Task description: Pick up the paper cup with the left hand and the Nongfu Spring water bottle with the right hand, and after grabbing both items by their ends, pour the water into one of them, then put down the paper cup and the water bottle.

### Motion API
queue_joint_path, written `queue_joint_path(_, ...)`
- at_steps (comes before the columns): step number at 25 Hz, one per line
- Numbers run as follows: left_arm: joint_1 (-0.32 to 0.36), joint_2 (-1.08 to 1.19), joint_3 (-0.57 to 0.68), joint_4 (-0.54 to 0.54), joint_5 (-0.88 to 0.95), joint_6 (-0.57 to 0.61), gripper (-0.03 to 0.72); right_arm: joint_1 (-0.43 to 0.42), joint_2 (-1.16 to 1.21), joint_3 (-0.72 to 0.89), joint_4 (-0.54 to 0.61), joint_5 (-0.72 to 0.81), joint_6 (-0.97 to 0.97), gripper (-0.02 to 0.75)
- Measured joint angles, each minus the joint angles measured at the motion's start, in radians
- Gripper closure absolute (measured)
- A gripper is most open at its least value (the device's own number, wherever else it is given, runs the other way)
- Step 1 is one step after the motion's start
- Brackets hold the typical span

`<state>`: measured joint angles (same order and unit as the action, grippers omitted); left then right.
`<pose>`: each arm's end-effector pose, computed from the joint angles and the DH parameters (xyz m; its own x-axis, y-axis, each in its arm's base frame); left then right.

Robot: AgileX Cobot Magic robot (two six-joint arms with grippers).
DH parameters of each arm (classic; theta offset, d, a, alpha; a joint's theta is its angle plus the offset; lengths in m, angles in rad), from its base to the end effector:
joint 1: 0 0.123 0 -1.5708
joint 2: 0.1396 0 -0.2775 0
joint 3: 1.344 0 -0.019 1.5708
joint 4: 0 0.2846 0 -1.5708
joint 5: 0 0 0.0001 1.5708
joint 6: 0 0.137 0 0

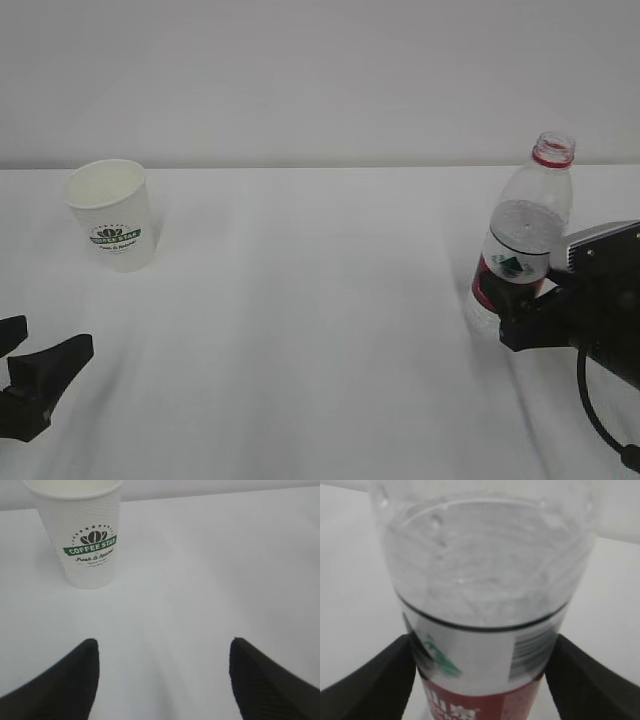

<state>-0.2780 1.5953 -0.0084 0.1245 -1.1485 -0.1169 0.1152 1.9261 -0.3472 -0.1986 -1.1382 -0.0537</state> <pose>0.1997 -0.0731 0.0669 -0.3573 0.0342 -0.9334 0.3521 0.9305 -0.1007 0.2945 0.0588 0.0373 -0.3092 -0.1719 -0.9353 -0.3251 0.9434 -0.0659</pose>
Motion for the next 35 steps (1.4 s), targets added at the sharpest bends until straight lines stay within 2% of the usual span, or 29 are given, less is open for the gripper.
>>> queue_joint_path(16,0.000,0.000,0.000,0.012,0.000,0.000,0.097,0.000,0.000,-0.050,-0.006,-0.004,0.054,0.134)
queue_joint_path(30,0.000,0.000,0.000,0.035,0.000,0.000,0.097,0.000,0.092,-0.127,-0.012,-0.008,0.054,0.135)
queue_joint_path(35,0.000,0.000,0.000,0.035,0.000,0.000,0.098,0.000,0.092,-0.127,-0.015,-0.008,0.054,0.189)
